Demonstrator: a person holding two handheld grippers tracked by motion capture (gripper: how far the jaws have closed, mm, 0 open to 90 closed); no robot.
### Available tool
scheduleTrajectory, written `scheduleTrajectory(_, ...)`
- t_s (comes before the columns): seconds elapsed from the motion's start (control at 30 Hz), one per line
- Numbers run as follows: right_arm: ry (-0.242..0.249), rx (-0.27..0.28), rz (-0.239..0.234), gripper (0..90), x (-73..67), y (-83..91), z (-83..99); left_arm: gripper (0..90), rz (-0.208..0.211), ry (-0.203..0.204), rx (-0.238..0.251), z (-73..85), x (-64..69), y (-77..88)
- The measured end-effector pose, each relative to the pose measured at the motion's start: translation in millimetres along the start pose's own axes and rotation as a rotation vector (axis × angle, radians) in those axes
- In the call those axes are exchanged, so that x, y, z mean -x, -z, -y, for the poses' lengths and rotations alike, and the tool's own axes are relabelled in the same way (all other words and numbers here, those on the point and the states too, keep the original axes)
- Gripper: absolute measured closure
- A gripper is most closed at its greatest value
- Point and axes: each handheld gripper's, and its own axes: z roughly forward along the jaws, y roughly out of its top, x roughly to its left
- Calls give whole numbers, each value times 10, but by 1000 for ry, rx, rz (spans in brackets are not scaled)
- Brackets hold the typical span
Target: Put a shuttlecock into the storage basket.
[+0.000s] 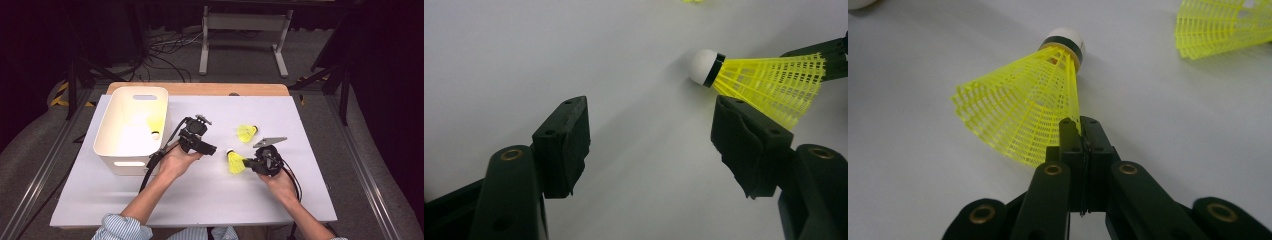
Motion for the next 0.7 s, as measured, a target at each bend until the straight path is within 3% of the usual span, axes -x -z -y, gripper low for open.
scheduleTrajectory(0.33,40,-14,23,900,-67,-25,-172,326,-4,-12,-5,7,0,41)
scheduleTrajectory(0.7,45,-25,35,900,-76,-91,-315,326,-1,-23,10,15,22,81)
